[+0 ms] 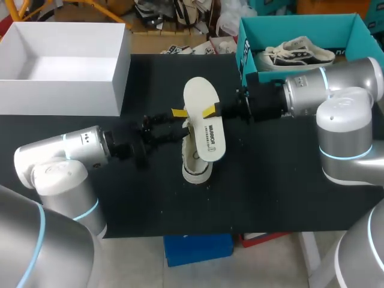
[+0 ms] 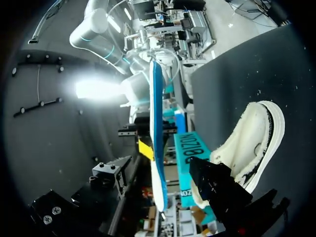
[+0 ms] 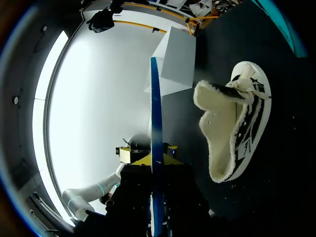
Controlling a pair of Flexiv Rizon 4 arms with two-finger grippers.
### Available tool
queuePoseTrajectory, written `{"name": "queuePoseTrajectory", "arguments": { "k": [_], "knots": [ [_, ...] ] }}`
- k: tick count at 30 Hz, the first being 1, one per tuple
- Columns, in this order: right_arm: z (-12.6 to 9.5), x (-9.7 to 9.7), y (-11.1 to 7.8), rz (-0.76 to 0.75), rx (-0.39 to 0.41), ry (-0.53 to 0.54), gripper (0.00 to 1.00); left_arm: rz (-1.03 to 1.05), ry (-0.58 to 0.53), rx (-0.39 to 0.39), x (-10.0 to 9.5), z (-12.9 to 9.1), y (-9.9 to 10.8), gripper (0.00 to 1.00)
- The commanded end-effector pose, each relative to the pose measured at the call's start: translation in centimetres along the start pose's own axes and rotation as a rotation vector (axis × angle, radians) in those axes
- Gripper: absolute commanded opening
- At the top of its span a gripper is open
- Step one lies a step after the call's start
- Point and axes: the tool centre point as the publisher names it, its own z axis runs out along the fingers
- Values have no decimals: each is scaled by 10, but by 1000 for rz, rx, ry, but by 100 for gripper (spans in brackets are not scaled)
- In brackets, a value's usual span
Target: Take the shoe out of the shoebox, open the shoe tongue, remove and reinsert the insole, then place the shoe into the shoebox
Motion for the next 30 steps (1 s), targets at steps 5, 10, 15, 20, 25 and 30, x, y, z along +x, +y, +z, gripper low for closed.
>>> {"name": "queuePoseTrajectory", "arguments": {
  "k": [5,10,15,20,25,30],
  "knots": [
    [2,0,0,0,-2,0,0,4,-9,-1,2,24,3,47],
    [2,0,0,0,-2,0,0,6,-14,9,2,31,1,42],
    [2,0,0,0,-2,0,0,6,-18,9,2,33,1,27],
    [2,0,0,0,-2,0,0,5,-22,-3,3,33,2,11],
    [2,0,0,0,-2,0,0,6,-25,-4,2,33,2,0],
    [2,0,0,0,-2,0,0,4,-26,-5,3,33,3,0]
  ]
}}
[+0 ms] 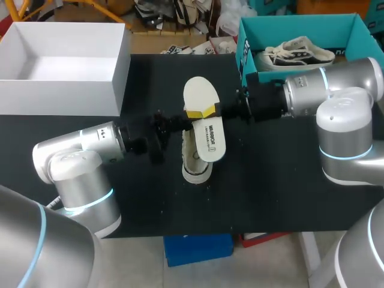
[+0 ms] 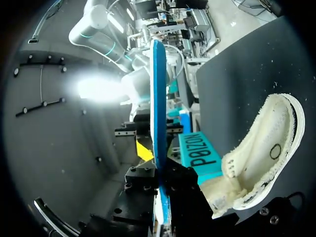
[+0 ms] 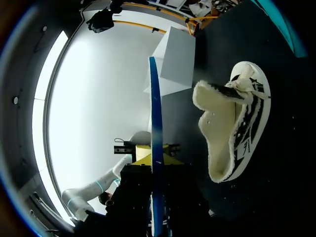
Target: Take the shoe out of the shoebox, open the shoe tongue, remove and reinsert the insole, then place the shoe into the shoebox
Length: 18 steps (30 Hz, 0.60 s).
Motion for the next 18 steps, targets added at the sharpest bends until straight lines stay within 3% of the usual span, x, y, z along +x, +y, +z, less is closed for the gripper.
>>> {"name": "queuePoseTrajectory", "arguments": {
  "k": [1,4,5,6,7,18],
  "knots": [
    [2,0,0,0,-2,1,0,3,2,-6,2,2,-1,0],
    [2,0,0,0,-2,1,0,0,4,-5,3,2,-2,0],
    [2,0,0,0,-2,1,20,-4,7,-4,4,2,-3,0],
    [0,0,1,9,-16,7,76,-5,12,-3,5,0,-5,0],
    [-3,-1,1,15,-31,15,100,-9,20,-2,5,-1,-7,0],
    [-41,-12,-12,58,-133,-128,100,-84,212,-2,20,-52,-42,0]
  ]
}}
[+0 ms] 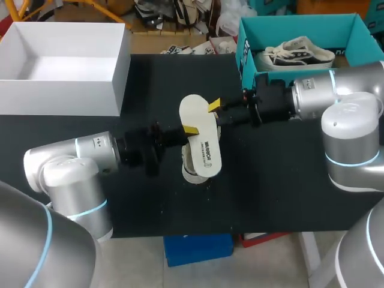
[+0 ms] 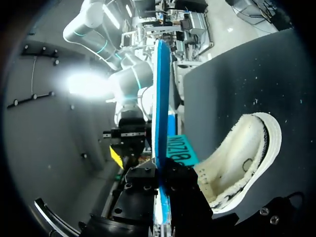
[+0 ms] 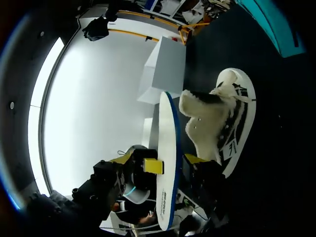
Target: Take the shoe out of the shoebox, open the shoe tongue, remove and reinsert the insole, then place the shoe into the shoebox
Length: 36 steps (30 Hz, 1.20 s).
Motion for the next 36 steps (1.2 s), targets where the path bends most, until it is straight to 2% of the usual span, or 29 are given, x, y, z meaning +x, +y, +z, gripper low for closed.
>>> {"name": "queuePoseTrajectory", "arguments": {
  "k": [1,8,13,15,18,29,36],
  "knots": [
    [-27,-1,-19,29,-56,-71,100,-24,103,6,-4,-37,-23,0],
    [-56,-13,-31,81,-158,-183,100,-58,237,33,7,-73,-48,0],
    [-75,-15,-44,107,-218,-251,100,-73,291,53,14,-95,-63,0],
    [-85,-13,-50,121,-236,-317,100,-76,301,57,15,-102,-66,0],
    [-85,-13,-50,121,-236,-317,100,-77,314,66,14,-110,-71,0],
    [-85,-13,-50,121,-236,-317,100,-67,335,147,14,-116,-76,0],
    [-98,-26,-74,176,-289,-334,100,-72,353,183,19,-116,-76,0]
  ]
}}
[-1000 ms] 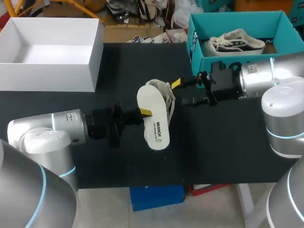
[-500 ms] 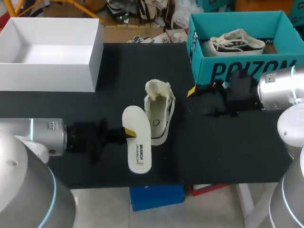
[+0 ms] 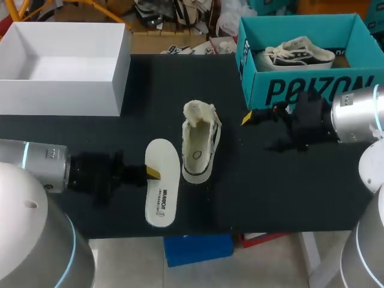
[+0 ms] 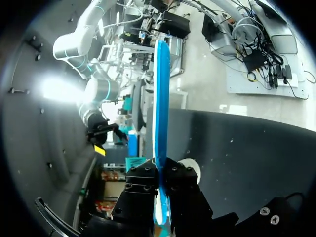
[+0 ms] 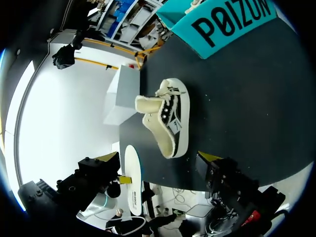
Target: Take the shoe out of the shoebox, open the shoe tongue, remove and reinsert the insole, then place the shoe into the shoebox
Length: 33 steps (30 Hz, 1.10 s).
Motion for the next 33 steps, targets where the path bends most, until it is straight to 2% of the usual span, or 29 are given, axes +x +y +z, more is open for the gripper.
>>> {"name": "queuePoseTrajectory", "arguments": {
  "k": [1,3,16,31,33],
  "knots": [
    [-13,-13,-17,24,-44,-11,100,1,13,23,0,1,4,0],
    [-18,-17,-21,36,-59,-22,100,1,13,28,1,3,5,0],
    [-18,-17,-21,36,-59,-22,100,21,9,68,-2,11,4,0],
    [-18,-17,-21,36,-59,-22,100,21,9,68,-2,11,4,0],
    [-18,-17,-21,36,-59,-22,100,21,3,109,-2,11,4,0]
  ]
}}
